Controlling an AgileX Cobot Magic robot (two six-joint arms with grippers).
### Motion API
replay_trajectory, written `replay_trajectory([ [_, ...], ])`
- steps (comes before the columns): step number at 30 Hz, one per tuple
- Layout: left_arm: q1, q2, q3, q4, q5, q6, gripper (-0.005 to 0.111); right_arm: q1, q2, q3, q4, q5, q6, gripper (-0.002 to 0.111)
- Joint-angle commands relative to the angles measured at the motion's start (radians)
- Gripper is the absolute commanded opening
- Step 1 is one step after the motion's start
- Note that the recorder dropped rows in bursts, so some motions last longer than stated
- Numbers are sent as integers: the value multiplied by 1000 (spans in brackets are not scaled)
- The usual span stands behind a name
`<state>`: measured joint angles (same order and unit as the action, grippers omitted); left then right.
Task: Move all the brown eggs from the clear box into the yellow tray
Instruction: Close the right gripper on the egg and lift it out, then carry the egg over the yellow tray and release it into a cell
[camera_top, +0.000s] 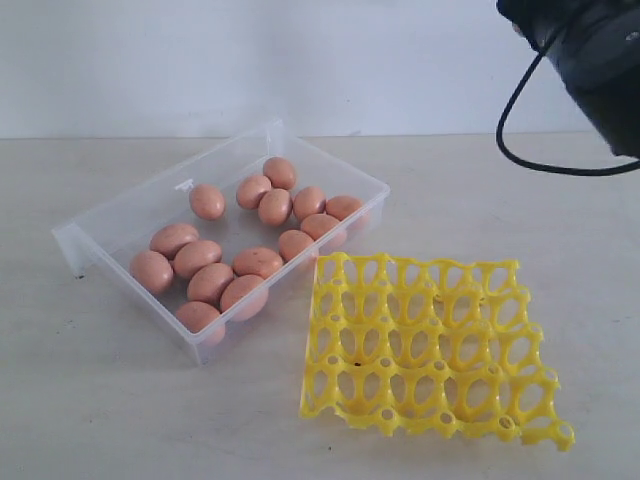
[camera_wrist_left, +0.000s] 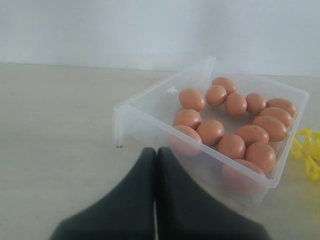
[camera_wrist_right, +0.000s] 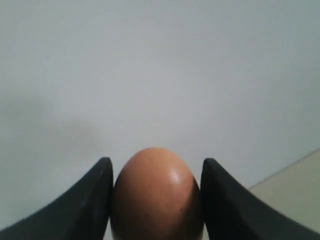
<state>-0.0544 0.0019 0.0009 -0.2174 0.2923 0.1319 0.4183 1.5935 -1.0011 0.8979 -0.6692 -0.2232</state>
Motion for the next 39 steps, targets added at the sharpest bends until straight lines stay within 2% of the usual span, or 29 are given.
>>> replay_trajectory([
  [1, 3, -2, -1, -4, -8, 0, -4, -96, 41, 4, -892, 200, 556, 0],
  [3, 3, -2, -1, -4, -8, 0, -4, -147, 68, 4, -1375, 126, 955, 0],
  [5, 3, -2, -1, -4, -8, 0, -4, -207, 110, 0, -1719, -78, 1254, 0],
  [6, 3, -2, -1, -4, -8, 0, -4, -239, 140, -2, -1833, -208, 1354, 0],
  [8, 3, -2, -1, -4, -8, 0, -4, -290, 203, -2, -1957, -393, 1438, 0],
  [12, 3, -2, -1, -4, -8, 0, -4, -338, 338, -2, -2126, -537, 1492, 0],
  [16, 3, -2, -1, -4, -8, 0, -4, -336, 434, -2, -2202, -552, 1463, 0],
  [24, 3, -2, -1, -4, -8, 0, -4, -323, 501, -2, -2218, -544, 1407, 0],
  [33, 3, -2, -1, -4, -8, 0, -4, -176, 501, -2, -2205, -236, 1244, 0],
  [39, 3, -2, -1, -4, -8, 0, -4, -163, 501, -2, -2180, -209, 1202, 0],
])
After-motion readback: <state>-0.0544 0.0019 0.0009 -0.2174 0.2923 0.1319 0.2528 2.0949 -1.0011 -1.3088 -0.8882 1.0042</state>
